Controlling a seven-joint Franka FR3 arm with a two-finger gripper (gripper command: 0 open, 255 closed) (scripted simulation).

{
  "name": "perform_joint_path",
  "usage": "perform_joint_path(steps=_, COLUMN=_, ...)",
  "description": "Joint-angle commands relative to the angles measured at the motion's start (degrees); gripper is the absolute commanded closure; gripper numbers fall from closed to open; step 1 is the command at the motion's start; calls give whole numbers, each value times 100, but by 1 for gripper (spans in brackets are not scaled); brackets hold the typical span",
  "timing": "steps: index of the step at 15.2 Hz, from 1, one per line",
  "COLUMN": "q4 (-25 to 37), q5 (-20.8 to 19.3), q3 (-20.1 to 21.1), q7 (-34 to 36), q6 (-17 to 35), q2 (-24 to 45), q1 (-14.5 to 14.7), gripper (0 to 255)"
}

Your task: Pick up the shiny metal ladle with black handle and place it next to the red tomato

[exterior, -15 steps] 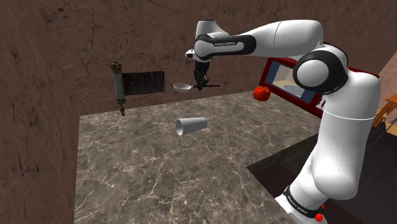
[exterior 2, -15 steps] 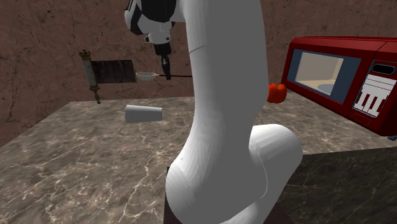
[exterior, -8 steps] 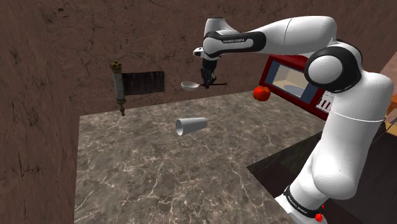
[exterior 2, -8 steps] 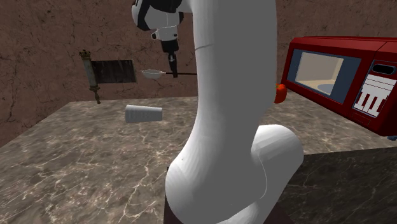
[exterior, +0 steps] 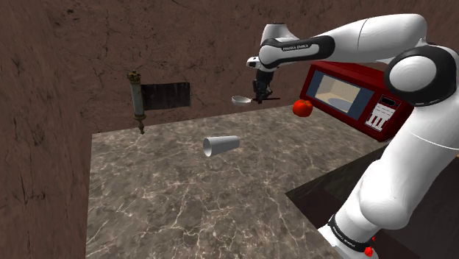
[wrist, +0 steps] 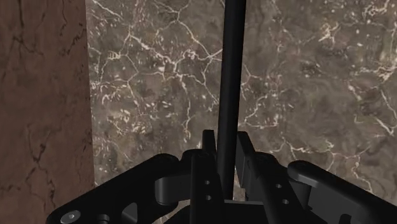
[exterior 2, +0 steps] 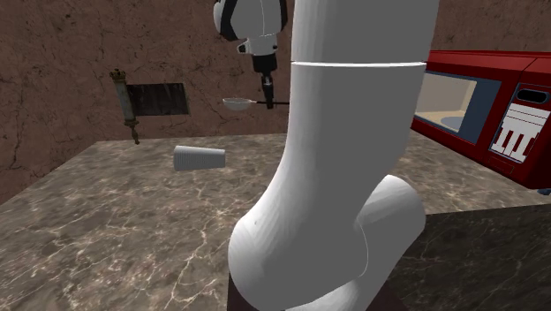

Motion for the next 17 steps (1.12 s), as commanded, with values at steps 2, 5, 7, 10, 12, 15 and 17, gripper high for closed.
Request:
perform_joint_path(steps=2, q4=-429, q5=-73, q3=-175, q7=-324, q6=144, q2=-337, q1=-179, gripper=255)
perform_joint_path(steps=5, q4=-763, q5=-152, q3=-352, q7=-628, q6=230, q2=-636, q1=-346, gripper=255)
perform_joint_path(steps=7, q4=-952, q5=-207, q3=-479, q7=-840, q6=277, q2=-813, q1=-459, gripper=255)
perform_joint_path(steps=10, q4=-1184, q5=-287, q3=-683, q7=-1174, q6=334, q2=-1045, q1=-633, gripper=255)
perform_joint_path(steps=12, q4=-1306, q5=-337, q3=-827, q7=-1408, q6=366, q2=-1175, q1=-749, gripper=255)
perform_joint_path(steps=15, q4=-1440, q5=-405, q3=-1057, q7=-1774, q6=406, q2=-1331, q1=-924, gripper=255)
perform_joint_path(steps=17, q4=-1498, q5=-442, q3=-1219, q7=-2030, q6=429, q2=-1407, q1=-1039, gripper=255)
